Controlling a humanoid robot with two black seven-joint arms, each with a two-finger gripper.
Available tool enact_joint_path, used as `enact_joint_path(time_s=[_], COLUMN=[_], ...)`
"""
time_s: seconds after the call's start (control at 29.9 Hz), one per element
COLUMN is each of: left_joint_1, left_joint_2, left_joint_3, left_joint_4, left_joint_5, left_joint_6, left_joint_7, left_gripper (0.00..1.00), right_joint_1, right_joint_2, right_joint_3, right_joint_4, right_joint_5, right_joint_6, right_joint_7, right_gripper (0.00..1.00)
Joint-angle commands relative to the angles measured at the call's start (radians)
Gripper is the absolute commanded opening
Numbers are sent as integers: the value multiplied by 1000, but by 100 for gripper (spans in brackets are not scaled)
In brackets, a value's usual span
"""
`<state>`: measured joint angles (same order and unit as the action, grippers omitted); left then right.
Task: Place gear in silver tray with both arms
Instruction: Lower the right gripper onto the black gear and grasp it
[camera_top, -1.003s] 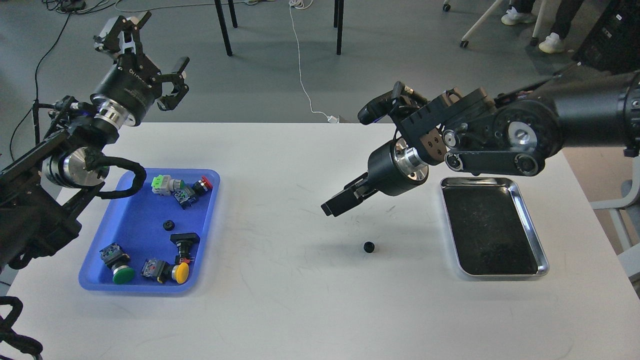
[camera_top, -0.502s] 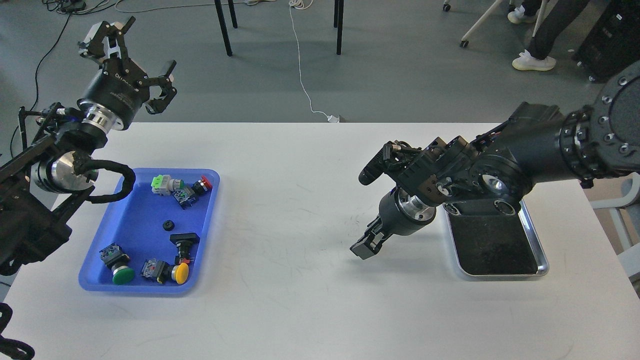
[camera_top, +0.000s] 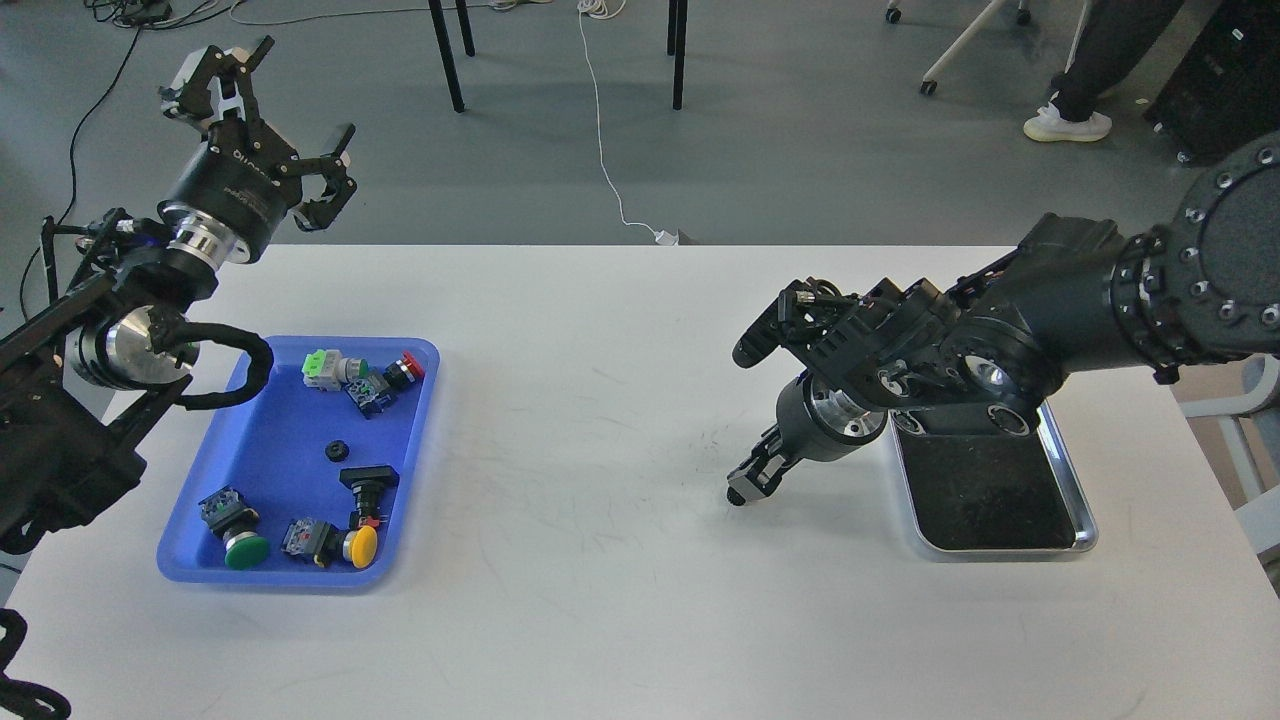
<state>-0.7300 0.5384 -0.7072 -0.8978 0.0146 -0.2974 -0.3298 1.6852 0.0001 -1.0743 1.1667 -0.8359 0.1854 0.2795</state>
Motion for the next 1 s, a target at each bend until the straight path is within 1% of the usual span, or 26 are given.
enact_joint_path(time_s=[0.0,0.27,0.54,0.97], left_joint_1=[6,14,14,18], left_joint_2=[-2,-5,-5,-8], left_joint_3=[0,0,-1,0], left_joint_4=[-1,-3,-3,-3], left_joint_5=[1,1,1,1], left_joint_6=[0,3,6,12], left_joint_7=[0,0,-2,-11], left_gripper=[98,98,98,98], right_joint_1=[-13,-15,-48,-73], right_joint_2=[0,0,0,0], right_joint_3=[7,4,1,2], right_joint_4=[2,2,2,1], right_joint_5=[49,75,78,80], right_joint_6=[-4,-4,-32,-58], right_joint_7=[7,7,9,9], right_gripper=[63,61,55,54])
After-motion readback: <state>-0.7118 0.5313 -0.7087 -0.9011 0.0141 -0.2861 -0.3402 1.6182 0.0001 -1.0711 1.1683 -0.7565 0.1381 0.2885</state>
